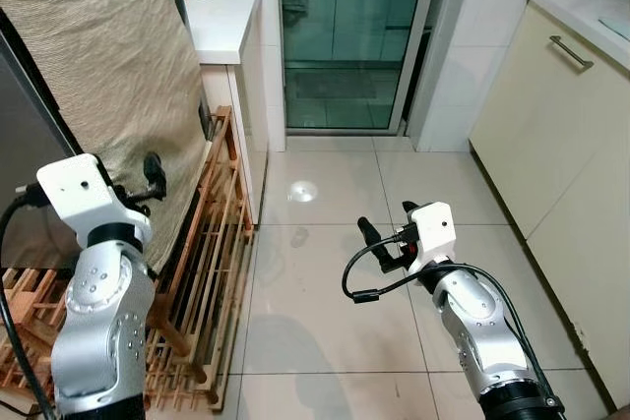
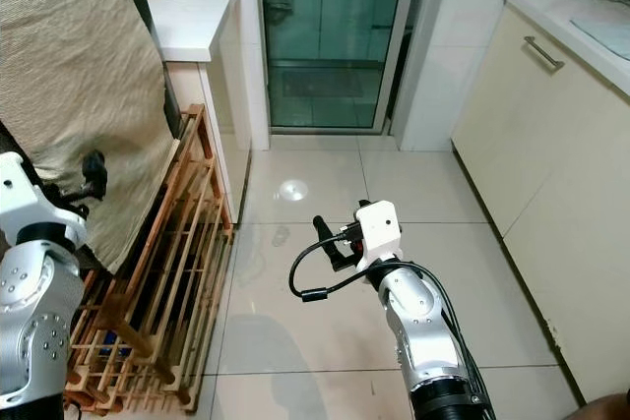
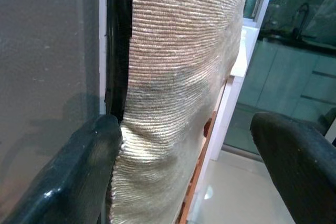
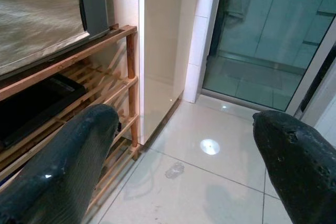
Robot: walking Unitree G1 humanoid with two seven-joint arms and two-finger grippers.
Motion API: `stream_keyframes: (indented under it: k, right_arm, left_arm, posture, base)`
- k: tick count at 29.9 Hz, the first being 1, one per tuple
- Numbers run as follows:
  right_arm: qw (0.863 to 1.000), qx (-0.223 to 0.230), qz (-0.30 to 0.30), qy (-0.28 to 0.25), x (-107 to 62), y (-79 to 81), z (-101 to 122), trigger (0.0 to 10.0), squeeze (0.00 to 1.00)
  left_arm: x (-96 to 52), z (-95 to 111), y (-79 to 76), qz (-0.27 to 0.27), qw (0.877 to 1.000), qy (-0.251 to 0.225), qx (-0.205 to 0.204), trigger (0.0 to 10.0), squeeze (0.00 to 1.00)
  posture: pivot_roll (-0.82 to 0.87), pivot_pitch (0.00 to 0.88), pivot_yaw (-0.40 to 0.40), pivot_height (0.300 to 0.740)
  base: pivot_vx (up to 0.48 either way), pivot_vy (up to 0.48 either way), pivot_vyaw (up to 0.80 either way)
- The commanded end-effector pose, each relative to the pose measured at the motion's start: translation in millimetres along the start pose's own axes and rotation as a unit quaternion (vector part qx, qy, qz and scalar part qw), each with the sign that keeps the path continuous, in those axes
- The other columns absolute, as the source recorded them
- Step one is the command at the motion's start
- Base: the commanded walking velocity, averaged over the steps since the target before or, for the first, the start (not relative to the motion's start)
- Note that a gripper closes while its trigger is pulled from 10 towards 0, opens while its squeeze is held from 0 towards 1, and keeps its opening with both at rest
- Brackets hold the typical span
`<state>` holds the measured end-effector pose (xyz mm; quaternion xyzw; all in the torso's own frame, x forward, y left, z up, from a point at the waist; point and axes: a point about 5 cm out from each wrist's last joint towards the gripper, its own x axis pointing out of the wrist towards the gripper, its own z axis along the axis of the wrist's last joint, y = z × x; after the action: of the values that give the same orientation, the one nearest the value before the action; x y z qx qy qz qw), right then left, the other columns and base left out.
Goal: Restocking fridge
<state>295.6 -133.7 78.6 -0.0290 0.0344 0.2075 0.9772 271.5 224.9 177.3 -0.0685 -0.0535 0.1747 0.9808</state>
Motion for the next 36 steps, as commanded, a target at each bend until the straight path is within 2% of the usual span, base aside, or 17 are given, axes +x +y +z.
stream_keyframes:
  k: [1,8,10,13,14,16,20,21,23,26,27,29,30,31,33,35,36]
  right_arm:
    - [1.0,0.004,-0.002,0.0,0.4,-1.6,0,10.0,0.0]
    - [1.0,0.002,-0.007,0.0,0.2,-4.0,1,10.0,0.0]
    - [1.0,0.003,-0.008,0.001,0.3,-3.7,0,10.0,0.0]
    - [1.0,0.004,-0.006,0.003,1.0,-2.0,-1,10.0,0.0]
    - [1.0,0.004,-0.006,0.003,1.0,-2.0,-1,10.0,0.0]
    - [1.0,0.004,-0.005,0.004,1.6,-1.3,-1,10.0,0.0]
    - [1.0,0.005,-0.006,0.006,2.3,-1.5,-1,10.0,0.0]
    - [1.0,0.005,-0.006,0.006,2.3,-1.5,-1,10.0,0.0]
    - [1.0,0.006,-0.008,0.006,2.3,-1.9,-1,10.0,0.0]
    - [1.0,0.007,-0.01,0.007,1.4,-2.4,-2,10.0,0.0]
    - [1.0,0.008,-0.01,0.007,1.2,-2.2,-2,10.0,0.0]
    - [1.0,0.008,-0.01,0.007,1.2,-2.2,-2,10.0,0.0]
    - [1.0,0.008,-0.011,0.008,1.2,-2.0,-2,10.0,0.0]
    - [1.0,0.008,-0.011,0.008,1.1,-1.4,-3,10.0,0.0]
    - [1.0,0.007,-0.014,0.009,0.4,-1.6,-3,10.0,0.0]
    - [1.0,0.006,-0.016,0.009,0.0,-1.6,-3,10.0,0.0]
    - [1.0,0.005,-0.022,0.008,-1.4,-3.1,-3,10.0,0.0]
  left_arm:
    - [5.9,6,-0.1,0.011,1.0,-0.013,0.003,10.0,0.0]
    - [15.9,9,-3.0,0.019,1.0,-0.016,-0.01,10.0,0.0]
    - [21.7,6,-11.0,0.005,1.0,-0.013,-0.015,10.0,0.0]
    - [29.0,-1,-34.9,-0.057,0.998,0.007,-0.034,10.0,0.0]
    - [29.0,-1,-34.9,-0.057,0.998,0.007,-0.034,10.0,0.0]
    - [31.7,-7,-51.9,-0.102,0.994,0.021,-0.045,10.0,0.0]
    - [29.3,-16,-95.8,-0.216,0.97,0.057,-0.097,10.0,0.0]
    - [29.3,-16,-95.8,-0.216,0.97,0.057,-0.097,10.0,0.0]
    - [25.2,-18,-114.7,-0.269,0.955,0.064,-0.105,10.0,0.0]
    - [16.8,-15,-150.2,-0.348,0.926,0.064,-0.132,10.0,0.0]
    - [12.6,-12,-163.3,-0.375,0.913,0.064,-0.149,10.0,0.0]
    - [12.6,-12,-163.3,-0.375,0.913,0.064,-0.149,10.0,0.0]
    - [9.6,-10,-172.2,-0.392,0.905,0.061,-0.154,10.0,0.0]
    - [1.2,-6,-187.2,-0.426,0.889,0.056,-0.158,10.0,0.0]
    - [-9.3,-5,-199.8,-0.458,0.876,0.047,-0.141,10.0,0.0]
    - [-11.3,-7,-199.6,-0.464,0.875,0.048,-0.133,10.0,0.0]
    - [-6.9,-15,-186.6,-0.443,0.889,0.052,-0.107,10.0,0.0]
  posture:
    - [-0.07,0.0,0.014,0.74]
    - [-0.08,0.0,0.017,0.74]
    - [-0.08,0.0,0.014,0.74]
    - [-0.08,0.0,0.005,0.74]
    - [-0.08,0.0,0.005,0.74]
    - [-0.08,0.0,0.007,0.74]
    - [-0.1,0.0,0.015,0.74]
    - [-0.1,0.0,0.015,0.74]
    - [-0.1,0.0,0.017,0.74]
    - [-0.11,0.0,0.02,0.74]
    - [-0.11,0.0,0.021,0.74]
    - [-0.11,0.0,0.021,0.74]
    - [-0.12,0.0,0.021,0.74]
    - [-0.13,0.0,0.029,0.74]
    - [-0.13,0.0,0.033,0.74]
    - [-0.14,0.0,0.043,0.74]
    - [-0.14,0.0,0.045,0.74]
  base:
    - [0.0,0.0,0.0]
    - [0.0,0.0,0.0]
    - [0.0,0.0,0.0]
    - [0.0,0.0,0.0]
    - [0.0,0.0,0.0]
    - [0.0,0.0,0.0]
    - [0.0,0.0,0.0]
    - [0.0,0.0,0.0]
    - [0.0,0.0,0.0]
    - [0.0,0.0,0.0]
    - [0.0,0.0,0.0]
    - [0.0,0.0,0.0]
    - [0.0,0.0,0.0]
    - [0.0,0.0,0.0]
    - [0.0,0.0,0.0]
    - [0.0,0.0,0.0]
    - [0.0,0.0,0.0]
